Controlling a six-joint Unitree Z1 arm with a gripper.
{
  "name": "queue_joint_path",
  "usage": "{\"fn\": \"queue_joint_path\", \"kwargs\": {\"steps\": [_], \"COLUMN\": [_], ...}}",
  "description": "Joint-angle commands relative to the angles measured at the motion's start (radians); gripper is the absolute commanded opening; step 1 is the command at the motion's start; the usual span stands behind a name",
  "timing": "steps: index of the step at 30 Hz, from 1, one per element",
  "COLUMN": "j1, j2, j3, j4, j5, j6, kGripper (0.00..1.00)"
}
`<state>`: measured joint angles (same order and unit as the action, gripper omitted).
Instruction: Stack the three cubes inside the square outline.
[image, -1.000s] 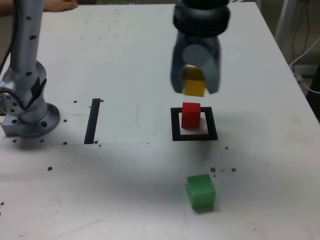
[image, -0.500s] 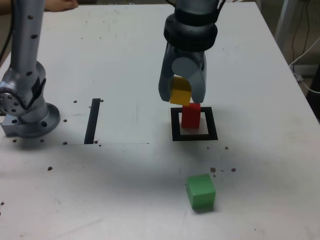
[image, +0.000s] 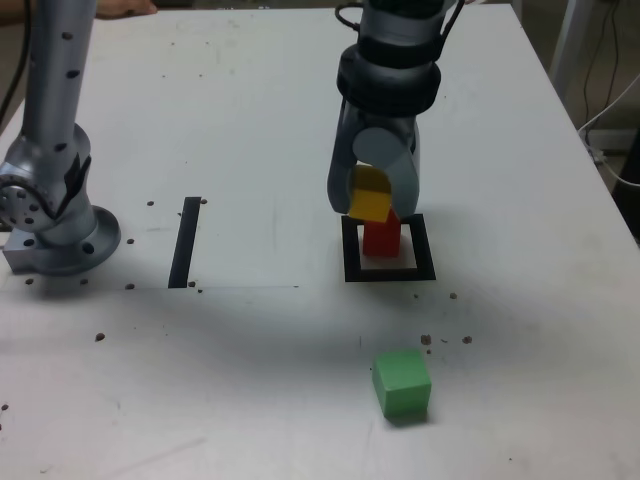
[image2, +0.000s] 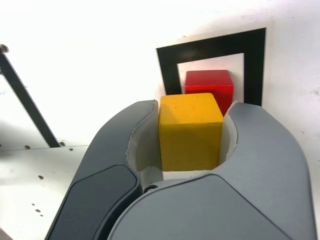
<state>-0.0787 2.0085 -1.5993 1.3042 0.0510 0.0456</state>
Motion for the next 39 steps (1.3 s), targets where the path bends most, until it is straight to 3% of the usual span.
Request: {"fn": "queue_joint_path", "kwargs": {"steps": [1,23,30,36,39], "j1": [0.002,0.017,0.023,0.025,0.026], "j2": [0.002,-0.016,-0.014,-0.011,-0.010], "j3": [0.003,0.030,0.030,0.030,0.031], "j4": [-0.009,-0.067,-0.062,-0.064,-0.066], "j5": [-0.003,-0.034,-0.034,-0.034,-0.034], "j6": [0.002,0.026,0.028,0.033,0.036], "kGripper": [0.20,0.21,0.33,0.36,0.47]}}
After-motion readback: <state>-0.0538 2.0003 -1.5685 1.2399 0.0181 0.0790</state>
